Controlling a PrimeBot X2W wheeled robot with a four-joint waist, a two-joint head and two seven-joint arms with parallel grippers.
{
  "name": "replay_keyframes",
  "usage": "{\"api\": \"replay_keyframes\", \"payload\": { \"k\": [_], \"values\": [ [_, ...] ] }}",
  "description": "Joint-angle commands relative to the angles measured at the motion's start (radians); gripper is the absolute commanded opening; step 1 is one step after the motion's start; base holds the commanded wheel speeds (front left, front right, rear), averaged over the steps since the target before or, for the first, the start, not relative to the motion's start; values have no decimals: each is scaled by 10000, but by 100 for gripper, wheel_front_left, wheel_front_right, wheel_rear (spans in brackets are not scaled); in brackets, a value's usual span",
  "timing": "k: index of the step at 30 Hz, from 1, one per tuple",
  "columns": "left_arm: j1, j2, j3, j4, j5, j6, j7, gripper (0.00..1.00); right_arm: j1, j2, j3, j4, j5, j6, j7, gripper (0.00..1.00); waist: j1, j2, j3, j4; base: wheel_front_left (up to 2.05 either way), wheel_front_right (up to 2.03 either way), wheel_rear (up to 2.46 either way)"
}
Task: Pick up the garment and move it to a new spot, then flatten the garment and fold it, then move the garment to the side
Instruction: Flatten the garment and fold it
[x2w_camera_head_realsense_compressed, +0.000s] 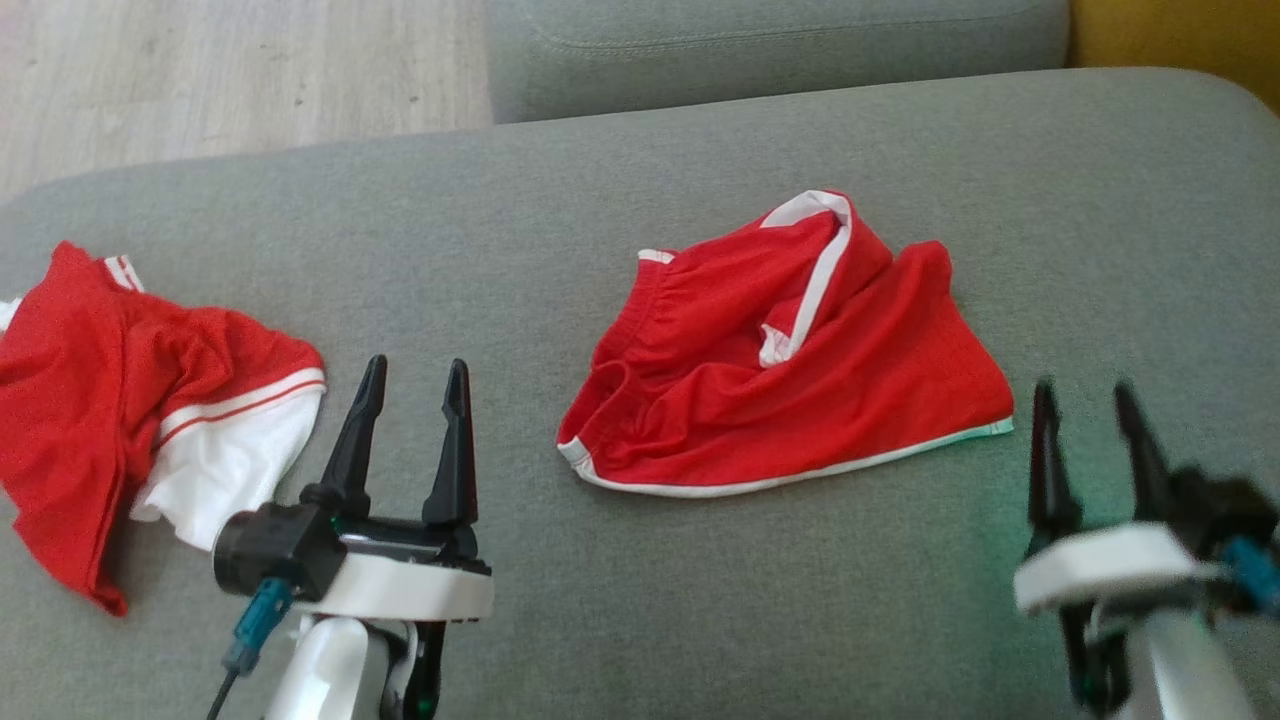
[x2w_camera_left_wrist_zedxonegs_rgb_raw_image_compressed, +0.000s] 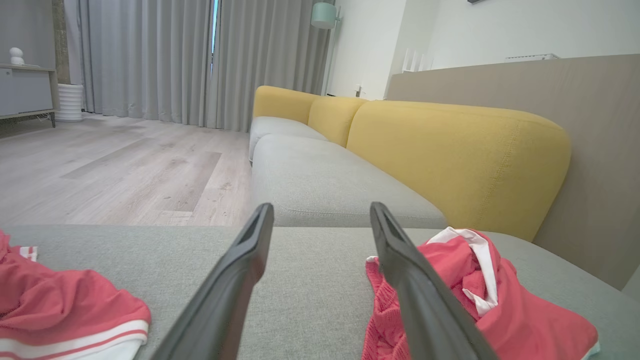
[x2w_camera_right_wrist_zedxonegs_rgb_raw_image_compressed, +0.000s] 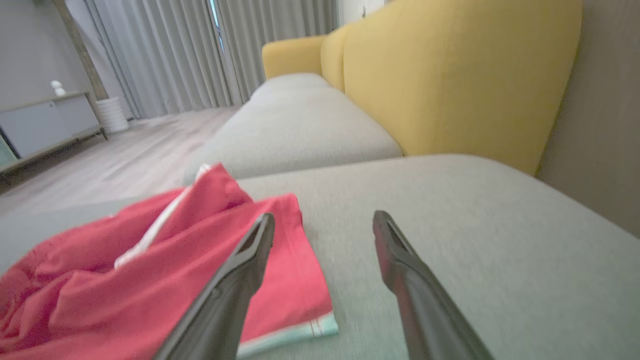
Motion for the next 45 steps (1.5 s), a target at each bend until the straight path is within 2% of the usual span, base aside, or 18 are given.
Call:
{"api": "replay_keyframes", "payload": {
  "k": [1, 6, 15, 18, 19, 23, 27, 30, 37, 45],
  "values": [
    [-195, 31, 397, -340, 90, -37, -95, 100, -70, -37, 365, -366, 97, 65, -109, 100, 1, 0, -9, -49, 0, 0, 0],
    [-178, 31, 359, -283, 120, -121, -95, 100, 295, -31, 665, -488, 430, 65, -109, 100, 1, 0, 73, -180, 0, 0, 0],
    [-512, 66, 6, -2, 570, -342, -95, 100, -45, -29, 574, -900, 432, 65, -110, 100, 1, 0, 448, -208, 0, 0, 0],
    [-877, 530, -910, 644, 1157, -438, -95, 100, -91, -29, 532, -946, 432, 65, -110, 100, 1, 0, 585, -183, 0, 0, 0],
    [-877, 530, -910, 644, 1157, -438, -95, 100, -91, -29, 532, -946, 432, 65, -110, 100, 1, 0, 585, -183, 0, 0, 0],
    [-1691, 1365, -2473, 1753, 1701, -472, -29, 100, -195, -29, 606, -941, 457, 65, -110, 100, 1, 0, 820, -193, 0, 0, 0],
    [-2596, 2168, -3966, 2530, 1369, -476, 307, 100, -306, -29, 688, -915, 505, 65, -110, 100, 1, 0, 1006, -226, 0, 0, 0],
    [-3136, 2639, -4621, 2832, 988, -477, 397, 100, -352, -28, 705, -884, 555, 65, -110, 100, 1, 0, 1086, -247, 0, 0, 0],
    [-4064, 3252, -5842, 3313, 385, -478, 564, 100, -431, -28, 785, -831, 663, 65, -110, 100, 1, 0, 1280, -318, 0, 0, 0],
    [-4851, 3558, -7062, 3702, -261, -478, 581, 100, -564, -28, 805, -780, 668, 65, -110, 100, 1, 0, 1468, -395, 0, 0, 0]
  ]
}}
